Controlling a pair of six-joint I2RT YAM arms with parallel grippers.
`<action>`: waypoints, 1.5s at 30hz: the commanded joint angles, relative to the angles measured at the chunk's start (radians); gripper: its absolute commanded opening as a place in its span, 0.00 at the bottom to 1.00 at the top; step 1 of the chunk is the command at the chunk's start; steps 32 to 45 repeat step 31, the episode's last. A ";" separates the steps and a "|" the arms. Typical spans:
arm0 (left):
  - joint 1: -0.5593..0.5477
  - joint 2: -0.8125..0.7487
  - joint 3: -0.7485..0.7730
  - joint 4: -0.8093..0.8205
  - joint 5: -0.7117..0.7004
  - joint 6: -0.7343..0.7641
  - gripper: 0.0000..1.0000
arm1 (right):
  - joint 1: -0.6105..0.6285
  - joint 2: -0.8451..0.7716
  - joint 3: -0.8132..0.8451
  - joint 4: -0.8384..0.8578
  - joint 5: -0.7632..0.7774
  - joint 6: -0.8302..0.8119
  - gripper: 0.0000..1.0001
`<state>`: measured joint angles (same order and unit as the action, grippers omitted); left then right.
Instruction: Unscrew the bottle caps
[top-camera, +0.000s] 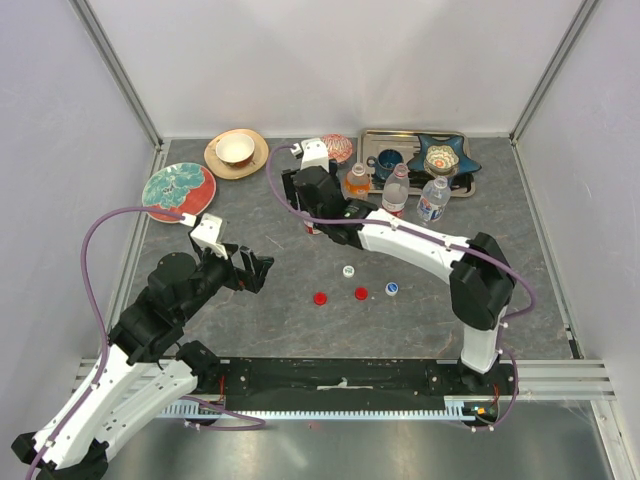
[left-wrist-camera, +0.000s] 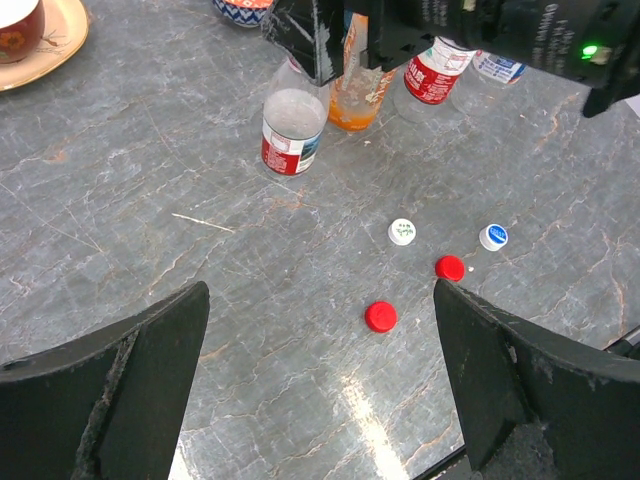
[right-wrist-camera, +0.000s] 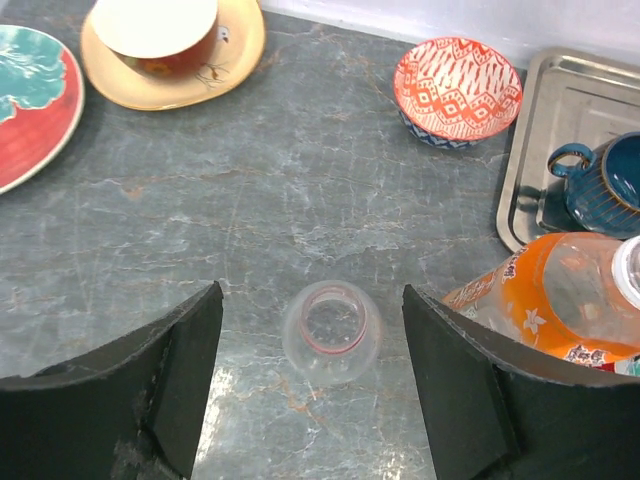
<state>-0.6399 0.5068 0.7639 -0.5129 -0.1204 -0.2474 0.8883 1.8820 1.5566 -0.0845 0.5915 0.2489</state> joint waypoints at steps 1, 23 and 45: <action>0.002 -0.001 -0.002 0.050 0.004 -0.039 0.99 | 0.029 -0.116 0.042 0.014 0.024 -0.028 0.79; 0.002 0.205 -0.046 0.062 -0.171 -0.395 0.99 | 0.097 -1.043 -0.716 -0.250 0.214 0.098 0.82; 0.002 0.228 -0.031 0.050 -0.176 -0.403 0.99 | 0.097 -1.117 -0.836 -0.259 0.205 0.177 0.83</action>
